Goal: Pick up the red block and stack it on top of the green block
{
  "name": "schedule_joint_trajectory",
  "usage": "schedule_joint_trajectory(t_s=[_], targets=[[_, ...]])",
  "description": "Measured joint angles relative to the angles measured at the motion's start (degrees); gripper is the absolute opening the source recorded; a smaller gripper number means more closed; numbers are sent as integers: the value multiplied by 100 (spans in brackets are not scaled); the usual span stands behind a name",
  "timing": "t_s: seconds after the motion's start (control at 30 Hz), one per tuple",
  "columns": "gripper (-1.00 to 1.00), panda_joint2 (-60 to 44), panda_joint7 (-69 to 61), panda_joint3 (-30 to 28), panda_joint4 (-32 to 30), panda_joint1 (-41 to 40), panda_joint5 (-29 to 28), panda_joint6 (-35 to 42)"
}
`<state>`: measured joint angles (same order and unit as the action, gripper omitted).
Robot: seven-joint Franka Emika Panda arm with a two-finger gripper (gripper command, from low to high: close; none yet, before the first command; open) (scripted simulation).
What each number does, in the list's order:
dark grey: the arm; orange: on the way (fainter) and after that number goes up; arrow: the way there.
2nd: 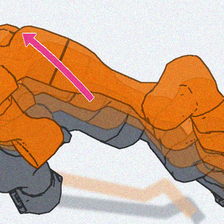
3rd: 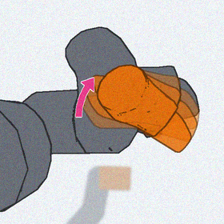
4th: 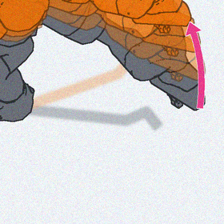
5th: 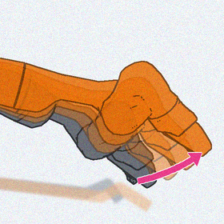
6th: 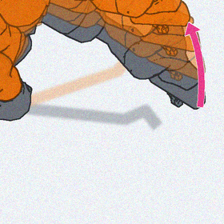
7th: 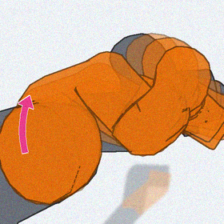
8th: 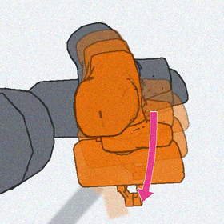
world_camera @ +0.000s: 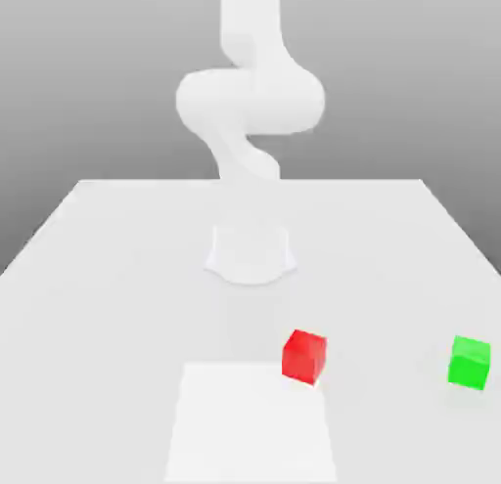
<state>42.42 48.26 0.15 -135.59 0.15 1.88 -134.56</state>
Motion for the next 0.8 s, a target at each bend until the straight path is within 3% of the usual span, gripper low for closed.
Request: schedule_joint_trajectory(t_s=[0.23, 0.5, 0.67, 0.8], targets=[[0, -1164, 901, 321, -1252, 73, 497, -918], [0, -2619, 2412, 1128, -2822, 108, 675, -2108], [0, -3952, 3456, 1474, -3282, -37, 153, -3154], [0, -4627, 4028, 1149, -3214, 64, -632, -3715]])
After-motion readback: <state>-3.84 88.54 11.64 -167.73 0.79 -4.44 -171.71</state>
